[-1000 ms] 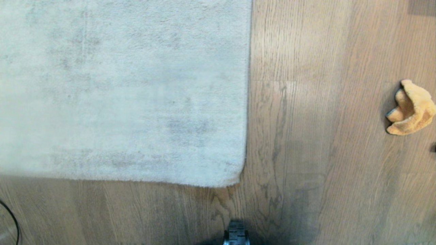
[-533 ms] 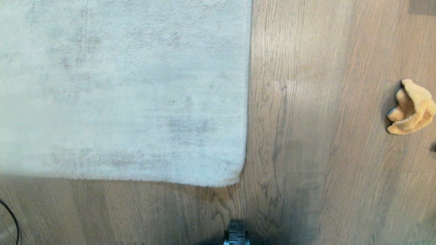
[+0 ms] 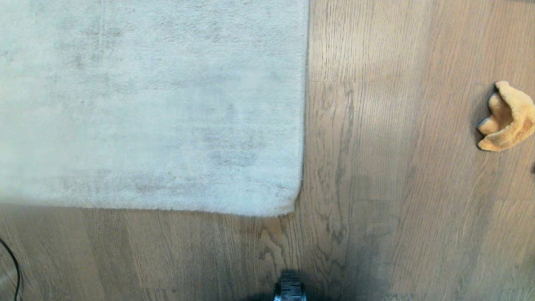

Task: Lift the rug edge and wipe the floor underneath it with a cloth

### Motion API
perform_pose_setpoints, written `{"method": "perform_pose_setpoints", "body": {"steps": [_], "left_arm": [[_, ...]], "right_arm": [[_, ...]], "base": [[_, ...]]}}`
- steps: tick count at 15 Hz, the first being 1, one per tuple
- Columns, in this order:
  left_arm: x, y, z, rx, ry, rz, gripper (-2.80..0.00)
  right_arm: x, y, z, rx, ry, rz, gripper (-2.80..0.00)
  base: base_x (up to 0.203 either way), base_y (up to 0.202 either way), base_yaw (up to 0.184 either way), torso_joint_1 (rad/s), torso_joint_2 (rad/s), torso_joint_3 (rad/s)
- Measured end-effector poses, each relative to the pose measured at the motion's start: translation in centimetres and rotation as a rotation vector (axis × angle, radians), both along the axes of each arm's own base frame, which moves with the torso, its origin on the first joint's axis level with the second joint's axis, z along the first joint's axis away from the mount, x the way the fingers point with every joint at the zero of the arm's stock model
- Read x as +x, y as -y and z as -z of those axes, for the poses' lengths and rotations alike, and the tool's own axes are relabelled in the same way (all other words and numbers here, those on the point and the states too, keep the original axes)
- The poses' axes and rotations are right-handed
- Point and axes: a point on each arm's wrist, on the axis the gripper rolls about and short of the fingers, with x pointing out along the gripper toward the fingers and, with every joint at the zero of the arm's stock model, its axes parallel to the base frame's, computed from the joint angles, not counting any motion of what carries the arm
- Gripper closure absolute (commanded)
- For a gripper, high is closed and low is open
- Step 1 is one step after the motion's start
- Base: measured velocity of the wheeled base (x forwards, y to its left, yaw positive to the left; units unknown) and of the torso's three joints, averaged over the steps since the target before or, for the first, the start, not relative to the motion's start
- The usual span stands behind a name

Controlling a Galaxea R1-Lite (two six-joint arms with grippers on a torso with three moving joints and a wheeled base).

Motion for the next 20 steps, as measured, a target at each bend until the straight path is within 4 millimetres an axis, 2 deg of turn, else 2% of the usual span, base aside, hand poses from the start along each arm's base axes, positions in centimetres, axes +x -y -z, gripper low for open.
{"method": "perform_pose_setpoints", "body": {"steps": [20], "left_arm": [[0.00, 0.00, 0.00, -0.003, 0.000, -0.001, 0.00]], "right_arm": [[0.00, 0.00, 0.00, 0.002, 0.000, 0.000, 0.00]], "base": [[0.000, 0.000, 0.000, 0.000, 0.00, 0.000]]}}
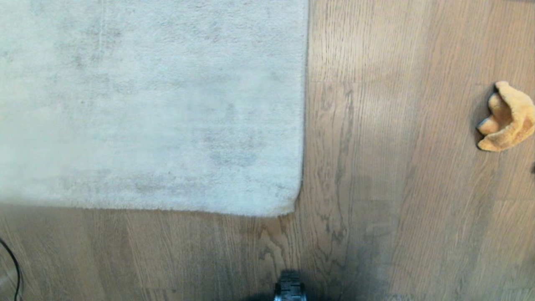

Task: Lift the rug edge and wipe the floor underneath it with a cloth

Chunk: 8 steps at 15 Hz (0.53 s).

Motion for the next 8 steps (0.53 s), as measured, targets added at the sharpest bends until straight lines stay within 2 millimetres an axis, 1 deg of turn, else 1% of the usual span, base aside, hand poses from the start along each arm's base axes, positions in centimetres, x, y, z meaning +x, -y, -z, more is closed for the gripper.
{"method": "perform_pose_setpoints", "body": {"steps": [8], "left_arm": [[0.00, 0.00, 0.00, 0.000, 0.000, 0.001, 0.00]], "right_arm": [[0.00, 0.00, 0.00, 0.000, 0.000, 0.000, 0.00]], "base": [[0.000, 0.000, 0.000, 0.000, 0.00, 0.000]]}}
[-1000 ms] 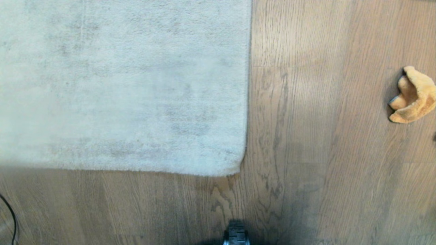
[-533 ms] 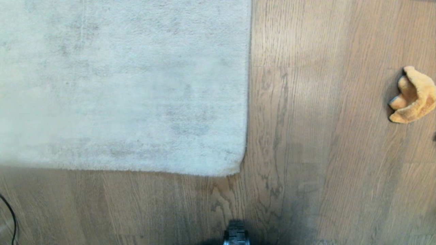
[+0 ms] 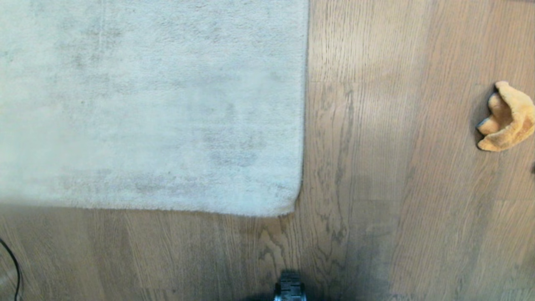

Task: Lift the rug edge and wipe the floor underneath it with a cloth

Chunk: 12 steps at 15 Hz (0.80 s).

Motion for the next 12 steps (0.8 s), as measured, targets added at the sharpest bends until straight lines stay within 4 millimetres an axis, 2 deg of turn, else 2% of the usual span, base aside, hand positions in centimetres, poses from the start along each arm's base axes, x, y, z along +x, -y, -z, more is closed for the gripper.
{"method": "perform_pose_setpoints", "body": {"steps": [12], "left_arm": [[0.00, 0.00, -0.01, -0.002, 0.001, -0.002, 0.00]], "right_arm": [[0.00, 0.00, 0.00, -0.001, 0.000, 0.000, 0.00]], "base": [[0.000, 0.000, 0.000, 0.000, 0.00, 0.000]]}}
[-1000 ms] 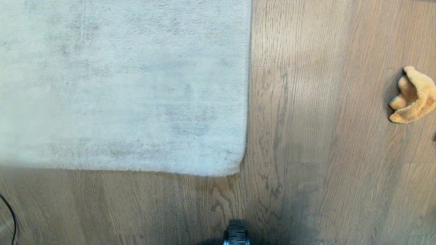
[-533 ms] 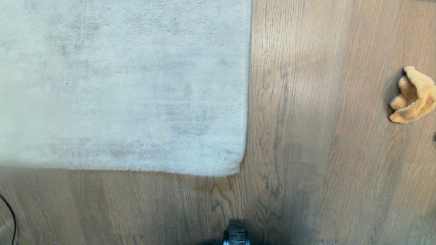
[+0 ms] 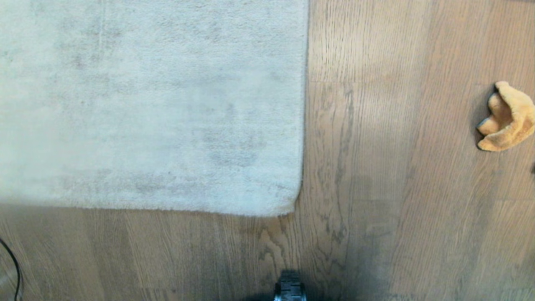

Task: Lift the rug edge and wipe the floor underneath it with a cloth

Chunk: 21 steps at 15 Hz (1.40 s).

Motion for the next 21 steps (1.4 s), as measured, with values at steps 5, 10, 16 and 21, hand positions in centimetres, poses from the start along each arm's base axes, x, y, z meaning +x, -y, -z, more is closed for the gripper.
{"method": "perform_pose_setpoints", "body": {"steps": [5, 10, 16, 21], "left_arm": [[0.00, 0.00, 0.00, 0.000, 0.000, 0.001, 0.00], [0.00, 0.00, 0.00, 0.000, 0.000, 0.000, 0.00], [0.00, 0.00, 0.00, 0.000, 0.000, -0.001, 0.00], [0.00, 0.00, 0.00, 0.000, 0.000, 0.000, 0.00]], "right_arm": [[0.00, 0.00, 0.00, -0.001, 0.000, 0.000, 0.00], [0.00, 0.00, 0.00, 0.000, 0.000, 0.000, 0.00], [0.00, 0.00, 0.00, 0.000, 0.000, 0.000, 0.00], [0.00, 0.00, 0.01, 0.001, -0.001, 0.000, 0.00]], "base": [[0.000, 0.000, 0.000, 0.000, 0.00, 0.000], [0.000, 0.000, 0.000, 0.000, 0.00, 0.000], [0.000, 0.000, 0.000, 0.002, 0.00, 0.159], [0.000, 0.000, 0.000, 0.003, 0.00, 0.204]]}}
